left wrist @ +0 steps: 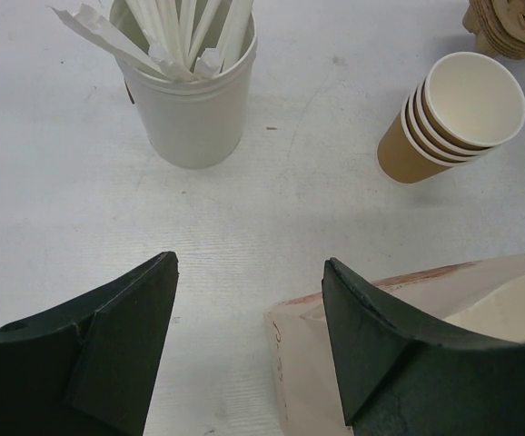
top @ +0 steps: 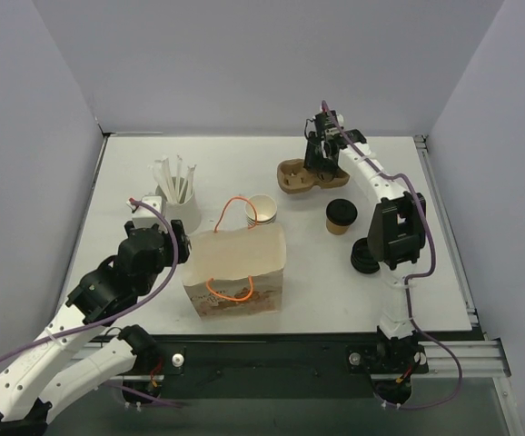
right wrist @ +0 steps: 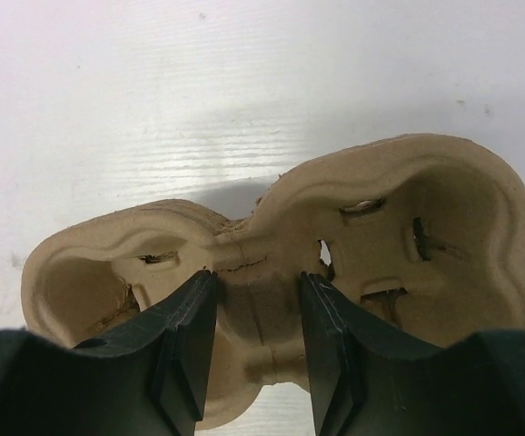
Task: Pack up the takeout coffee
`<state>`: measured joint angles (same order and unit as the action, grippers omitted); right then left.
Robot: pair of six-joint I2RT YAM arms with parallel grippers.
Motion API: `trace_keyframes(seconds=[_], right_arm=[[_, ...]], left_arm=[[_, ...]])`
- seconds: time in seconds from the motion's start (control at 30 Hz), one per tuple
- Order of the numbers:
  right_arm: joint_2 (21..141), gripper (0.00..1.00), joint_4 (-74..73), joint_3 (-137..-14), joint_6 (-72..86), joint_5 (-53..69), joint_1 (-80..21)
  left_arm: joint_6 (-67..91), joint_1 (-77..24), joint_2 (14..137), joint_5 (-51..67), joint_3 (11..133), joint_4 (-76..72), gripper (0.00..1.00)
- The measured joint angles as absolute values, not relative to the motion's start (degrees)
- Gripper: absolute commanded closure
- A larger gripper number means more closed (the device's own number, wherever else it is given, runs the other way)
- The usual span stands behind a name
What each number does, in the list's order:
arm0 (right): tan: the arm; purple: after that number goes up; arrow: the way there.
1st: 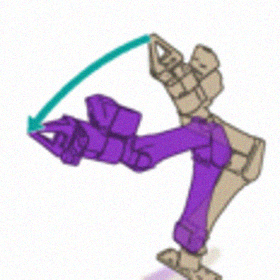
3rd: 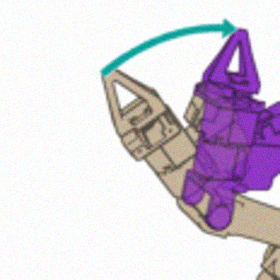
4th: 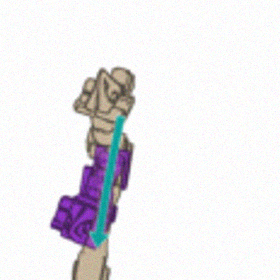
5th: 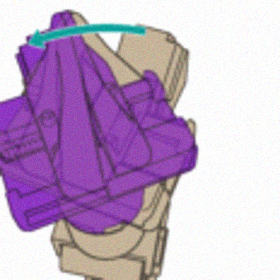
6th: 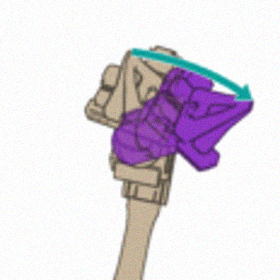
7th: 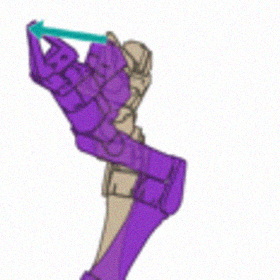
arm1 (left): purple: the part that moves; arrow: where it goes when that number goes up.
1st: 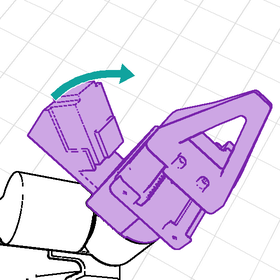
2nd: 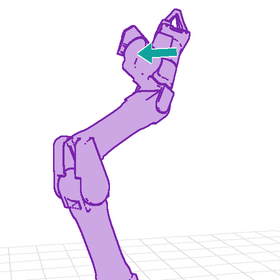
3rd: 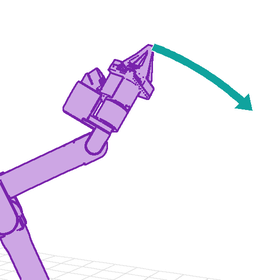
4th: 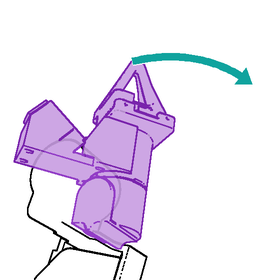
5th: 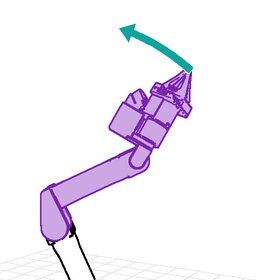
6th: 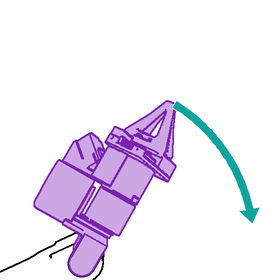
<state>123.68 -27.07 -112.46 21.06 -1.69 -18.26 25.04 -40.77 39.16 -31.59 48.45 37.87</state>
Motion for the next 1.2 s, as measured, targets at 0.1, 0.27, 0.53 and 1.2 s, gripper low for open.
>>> trace_keyframes(seconds=[0.1,0.27,0.53,1.2], right_arm=[[123.7,0.64,-27.0,-112.5,20.1,-4.6,-18.0],[123.7,0.62,-27.2,-112.5,17.0,-8.8,-18.7],[123.7,0.62,-26.7,-111.9,19.0,-3.8,-18.3],[123.5,0.64,-25.5,-111.9,17.9,-4.7,-18.1]], left_arm=[[25.1,-40.8,39.0,-31.6,48.3,37.9,0.25],[25.1,-40.8,38.7,-31.5,48.2,37.8,0.25],[25.1,-40.8,39.3,-31.2,48.2,36.9,0.25],[25.2,-40.8,39.3,-31.2,47.6,36.6,0.25]])
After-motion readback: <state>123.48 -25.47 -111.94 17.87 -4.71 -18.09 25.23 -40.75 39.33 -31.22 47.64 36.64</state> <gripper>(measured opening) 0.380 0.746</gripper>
